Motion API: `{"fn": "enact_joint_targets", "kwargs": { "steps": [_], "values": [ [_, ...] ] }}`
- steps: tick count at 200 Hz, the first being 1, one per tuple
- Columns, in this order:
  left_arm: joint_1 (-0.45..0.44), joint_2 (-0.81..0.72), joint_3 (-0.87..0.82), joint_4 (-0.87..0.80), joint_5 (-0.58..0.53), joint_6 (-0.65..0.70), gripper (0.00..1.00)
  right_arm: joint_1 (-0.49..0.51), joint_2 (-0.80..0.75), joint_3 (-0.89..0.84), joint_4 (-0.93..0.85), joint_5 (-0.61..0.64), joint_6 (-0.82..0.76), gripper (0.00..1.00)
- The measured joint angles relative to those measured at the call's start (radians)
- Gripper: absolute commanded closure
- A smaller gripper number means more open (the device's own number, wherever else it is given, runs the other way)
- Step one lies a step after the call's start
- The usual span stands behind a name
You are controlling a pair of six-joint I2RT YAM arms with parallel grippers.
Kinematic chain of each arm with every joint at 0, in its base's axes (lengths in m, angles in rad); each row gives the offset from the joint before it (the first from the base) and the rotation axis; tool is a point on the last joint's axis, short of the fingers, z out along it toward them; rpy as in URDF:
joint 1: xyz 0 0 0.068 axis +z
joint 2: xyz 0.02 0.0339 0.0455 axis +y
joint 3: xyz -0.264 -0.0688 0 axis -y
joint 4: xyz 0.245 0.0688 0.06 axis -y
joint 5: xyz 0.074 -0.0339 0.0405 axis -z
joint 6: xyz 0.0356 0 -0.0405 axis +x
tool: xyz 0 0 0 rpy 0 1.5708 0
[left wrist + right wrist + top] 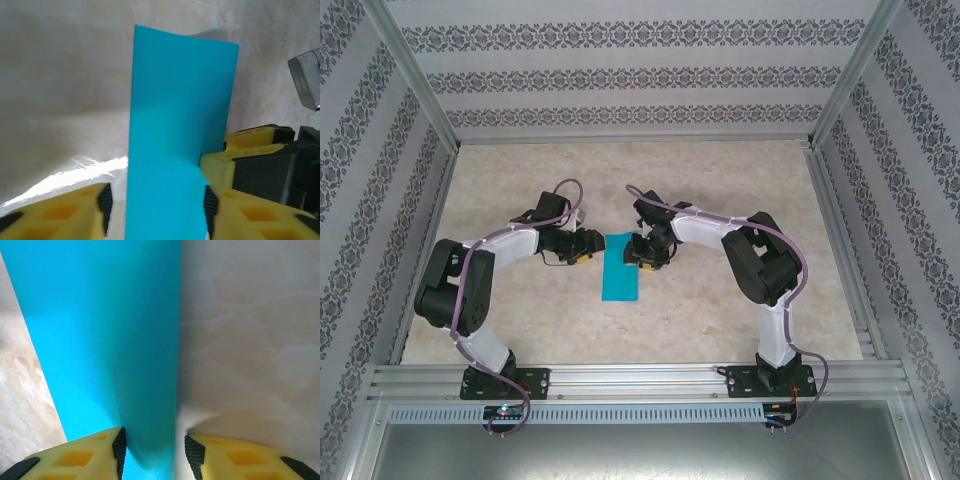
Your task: Fold a paper plane with a square sheet of paper (pick it up from the middle)
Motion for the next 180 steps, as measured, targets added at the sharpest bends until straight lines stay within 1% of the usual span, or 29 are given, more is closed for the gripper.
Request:
{"fn": "enact_joint_targets", "kwargs": {
  "steps": [45, 64, 102, 153, 180],
  "values": [
    [-0.08, 0.089, 0.045, 0.013, 0.016, -0.012, 0.74, 0.0, 0.0, 0.0, 0.0, 0.0, 0.0, 0.57],
    [-0.091, 0.109, 0.051, 0.015, 0.021, -0.019, 0.81, 0.0, 0.0, -0.001, 0.0, 0.0, 0.0, 0.57],
    [-0.094, 0.13, 0.052, 0.015, 0.017, -0.024, 0.91, 0.0, 0.0, -0.002, 0.003, 0.0, 0.0, 0.56],
    [-0.094, 0.151, 0.056, -0.004, -0.013, -0.011, 1.0, 0.001, 0.0, -0.004, 0.004, 0.0, 0.0, 0.57],
    [-0.094, 0.154, 0.059, -0.01, -0.018, 0.005, 1.0, 0.002, -0.002, -0.005, 0.005, 0.001, 0.0, 0.57]
  ]
}}
